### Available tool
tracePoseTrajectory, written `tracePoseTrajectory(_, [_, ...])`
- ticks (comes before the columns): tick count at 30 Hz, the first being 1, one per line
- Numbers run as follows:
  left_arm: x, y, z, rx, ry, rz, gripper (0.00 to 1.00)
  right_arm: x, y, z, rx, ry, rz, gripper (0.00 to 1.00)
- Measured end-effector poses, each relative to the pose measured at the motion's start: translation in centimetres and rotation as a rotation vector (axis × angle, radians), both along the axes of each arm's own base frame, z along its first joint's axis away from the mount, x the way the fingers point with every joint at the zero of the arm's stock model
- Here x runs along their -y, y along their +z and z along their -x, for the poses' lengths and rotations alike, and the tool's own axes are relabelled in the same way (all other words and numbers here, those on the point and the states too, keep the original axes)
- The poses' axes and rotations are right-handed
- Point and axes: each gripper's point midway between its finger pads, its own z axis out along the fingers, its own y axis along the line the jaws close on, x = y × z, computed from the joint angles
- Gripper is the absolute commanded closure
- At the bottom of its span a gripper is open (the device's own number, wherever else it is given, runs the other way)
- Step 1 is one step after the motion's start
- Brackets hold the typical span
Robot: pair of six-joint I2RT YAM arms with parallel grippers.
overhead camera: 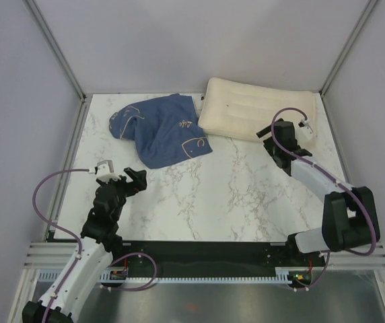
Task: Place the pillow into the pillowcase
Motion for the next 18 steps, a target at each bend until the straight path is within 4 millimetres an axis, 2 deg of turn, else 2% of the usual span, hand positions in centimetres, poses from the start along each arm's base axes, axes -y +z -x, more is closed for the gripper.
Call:
tracePoseTrajectory(5, [0.3,0.1,-0.1,0.002,-0.018,0.004,0.04,-1.1,-2.6,-4.0,-0.017,-0.097,-0.125,0.02])
tracePoseTrajectory(10, [0.5,0.1,-0.1,0.001,-0.026,0.005,0.05,-1.4,-5.1,-7.8,-0.013,-0.185,-0.183,0.04])
tracePoseTrajectory(11, [0.5,0.1,-0.1,0.001,-0.026,0.005,0.05,-1.5,-5.4,-8.7,-0.009,-0.198,-0.189,0.11])
tracePoseTrajectory(12, [0.5,0.1,-0.1,0.0,-0.026,0.005,0.06,-1.5,-5.6,-9.7,0.0,-0.207,-0.191,0.42])
tracePoseTrajectory(13, [0.5,0.1,-0.1,-0.002,-0.027,0.004,0.07,-1.4,-5.9,-10.5,0.004,-0.217,-0.188,0.61])
tracePoseTrajectory(15, [0.6,0.2,-0.2,-0.006,-0.026,0.003,0.14,-1.3,-6.0,-11.5,0.02,-0.229,-0.194,0.89])
tracePoseTrajectory(18, [0.7,0.7,-0.5,-0.017,-0.026,0.002,0.16,-0.6,-5.4,-11.5,0.048,-0.241,-0.193,1.0])
